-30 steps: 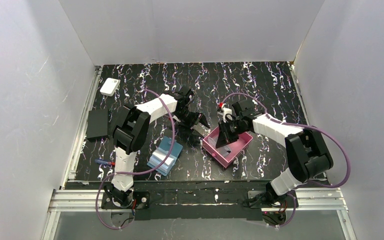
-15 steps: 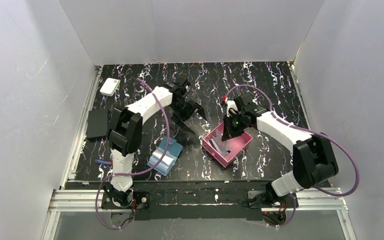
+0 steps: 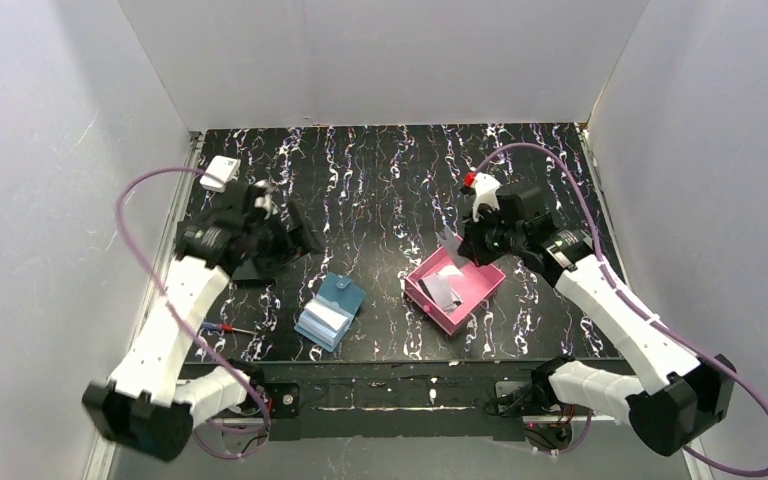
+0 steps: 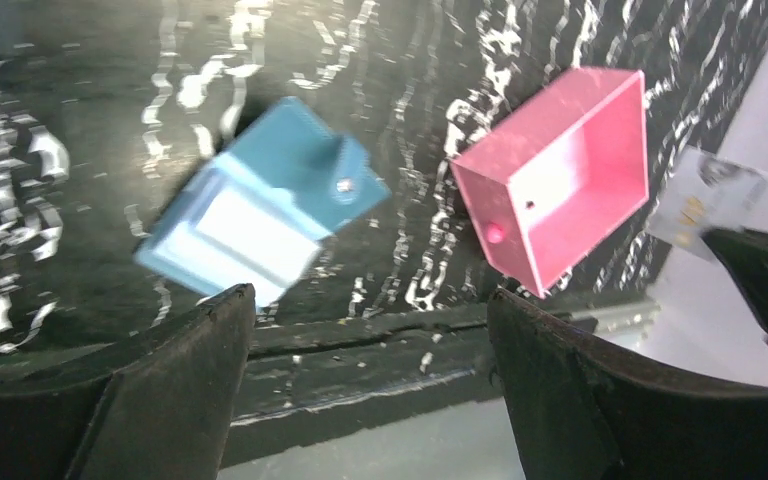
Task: Put the credit cards into the card holder
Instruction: Insert the credit card into the card holder.
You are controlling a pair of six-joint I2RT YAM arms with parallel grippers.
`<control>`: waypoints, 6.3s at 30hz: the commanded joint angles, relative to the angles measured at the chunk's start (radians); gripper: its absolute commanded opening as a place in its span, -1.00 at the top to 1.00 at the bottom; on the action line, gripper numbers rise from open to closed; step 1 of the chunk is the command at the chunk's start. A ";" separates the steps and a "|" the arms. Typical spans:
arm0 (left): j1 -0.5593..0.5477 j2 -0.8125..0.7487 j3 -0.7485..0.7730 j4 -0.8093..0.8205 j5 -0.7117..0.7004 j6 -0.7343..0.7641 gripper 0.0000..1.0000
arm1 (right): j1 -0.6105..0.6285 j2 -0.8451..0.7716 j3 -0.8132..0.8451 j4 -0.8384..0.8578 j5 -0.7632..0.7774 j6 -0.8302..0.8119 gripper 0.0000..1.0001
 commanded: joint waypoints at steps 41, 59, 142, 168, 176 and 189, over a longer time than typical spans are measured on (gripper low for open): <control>0.448 -0.290 -0.778 0.208 0.234 -0.207 0.06 | 0.873 0.667 0.379 0.157 0.295 0.137 0.97; 0.448 -0.292 -0.773 0.208 0.230 -0.201 0.06 | 0.878 0.722 0.412 0.121 0.327 0.140 0.97; 0.228 -0.557 -0.655 0.502 0.492 -0.305 -0.49 | 0.370 0.483 0.018 1.065 -0.501 0.829 0.97; 0.226 -0.277 -0.740 0.353 0.343 -0.155 0.22 | 0.330 0.617 0.109 0.572 -0.517 0.391 0.97; 0.225 -0.042 -0.719 0.297 0.251 -0.087 0.46 | 0.327 0.669 0.144 0.416 -0.452 0.244 0.97; 0.221 -0.425 -0.689 0.625 0.546 -0.330 -0.42 | 0.272 0.528 -0.034 1.229 -0.642 0.966 0.97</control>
